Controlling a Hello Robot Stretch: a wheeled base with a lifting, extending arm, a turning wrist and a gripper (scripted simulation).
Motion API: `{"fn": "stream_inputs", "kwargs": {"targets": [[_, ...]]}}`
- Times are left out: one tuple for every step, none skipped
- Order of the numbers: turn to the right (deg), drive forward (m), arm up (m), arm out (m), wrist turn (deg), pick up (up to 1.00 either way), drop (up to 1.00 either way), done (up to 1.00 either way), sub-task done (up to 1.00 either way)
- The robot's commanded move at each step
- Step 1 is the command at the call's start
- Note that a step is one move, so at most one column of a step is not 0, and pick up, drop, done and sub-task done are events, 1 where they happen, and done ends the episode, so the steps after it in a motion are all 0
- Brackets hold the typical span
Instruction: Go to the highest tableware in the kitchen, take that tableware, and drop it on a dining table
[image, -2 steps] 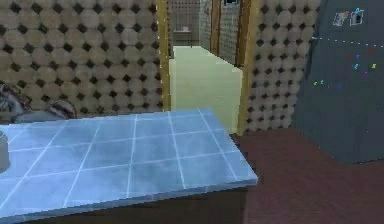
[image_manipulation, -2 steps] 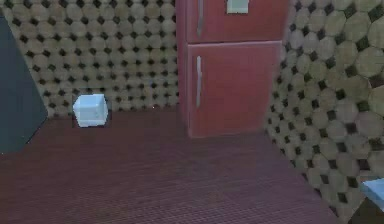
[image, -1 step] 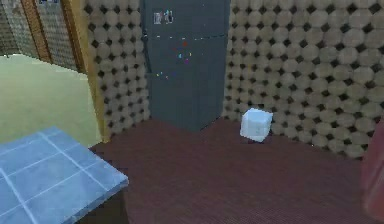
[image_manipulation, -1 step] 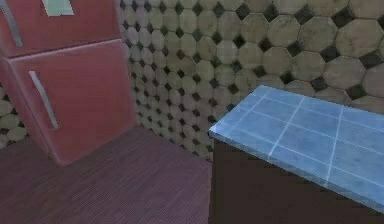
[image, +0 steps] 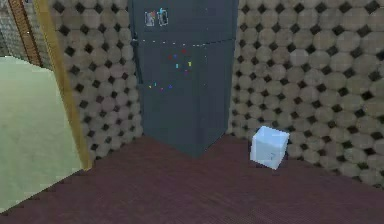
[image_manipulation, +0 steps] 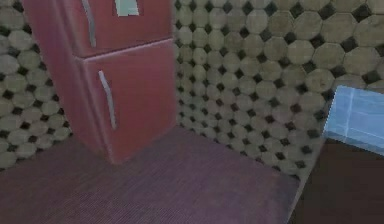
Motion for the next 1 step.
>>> {"fn": "stream_inputs", "kwargs": {"targets": [[-3.0, 0.00, 0.00, 0.00, 0.0, 0.00, 0.00, 0.00, 0.00]]}}
